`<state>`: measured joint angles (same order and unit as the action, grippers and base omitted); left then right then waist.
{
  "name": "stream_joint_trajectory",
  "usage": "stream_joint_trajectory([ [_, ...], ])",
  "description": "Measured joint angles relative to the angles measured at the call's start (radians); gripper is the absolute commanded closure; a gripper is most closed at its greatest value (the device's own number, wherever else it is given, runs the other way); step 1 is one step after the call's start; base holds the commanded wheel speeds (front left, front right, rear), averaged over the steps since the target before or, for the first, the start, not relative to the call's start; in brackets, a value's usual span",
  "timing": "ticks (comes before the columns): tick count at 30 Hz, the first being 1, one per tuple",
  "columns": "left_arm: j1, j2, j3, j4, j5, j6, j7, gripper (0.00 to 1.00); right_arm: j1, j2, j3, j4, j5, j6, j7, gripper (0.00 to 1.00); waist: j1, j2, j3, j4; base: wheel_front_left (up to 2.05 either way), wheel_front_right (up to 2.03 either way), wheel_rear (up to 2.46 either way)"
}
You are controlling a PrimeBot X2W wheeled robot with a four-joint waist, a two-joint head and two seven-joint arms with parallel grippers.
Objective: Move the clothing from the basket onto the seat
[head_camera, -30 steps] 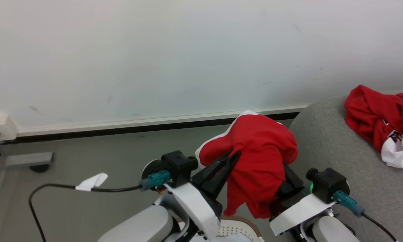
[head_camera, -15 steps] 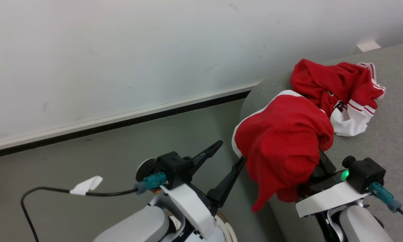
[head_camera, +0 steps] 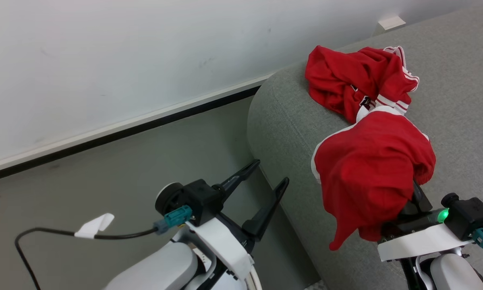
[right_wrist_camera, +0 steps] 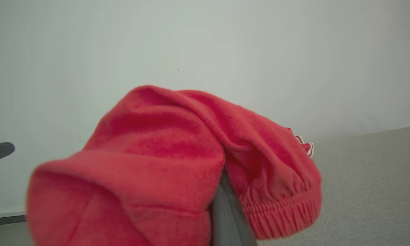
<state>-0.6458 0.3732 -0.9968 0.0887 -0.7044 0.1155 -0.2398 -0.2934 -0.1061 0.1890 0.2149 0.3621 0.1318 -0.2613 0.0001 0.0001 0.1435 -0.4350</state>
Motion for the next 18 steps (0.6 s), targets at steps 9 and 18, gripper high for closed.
stream_joint_trajectory([
  [9,-0.007,0.012,-0.002,-0.004,0.016,-0.002,-0.003,0.0,-0.026,0.009,-0.058,-0.043,0.044,0.0,0.0,1.0,0.0,0.0,0.036,-0.01,0.0,0.0,0.0],
  [18,-0.032,0.043,-0.004,-0.031,0.021,-0.008,0.023,0.0,-0.161,-0.119,-0.254,-0.049,0.025,0.0,0.058,1.0,0.0,0.0,0.115,0.021,0.0,0.0,0.0],
])
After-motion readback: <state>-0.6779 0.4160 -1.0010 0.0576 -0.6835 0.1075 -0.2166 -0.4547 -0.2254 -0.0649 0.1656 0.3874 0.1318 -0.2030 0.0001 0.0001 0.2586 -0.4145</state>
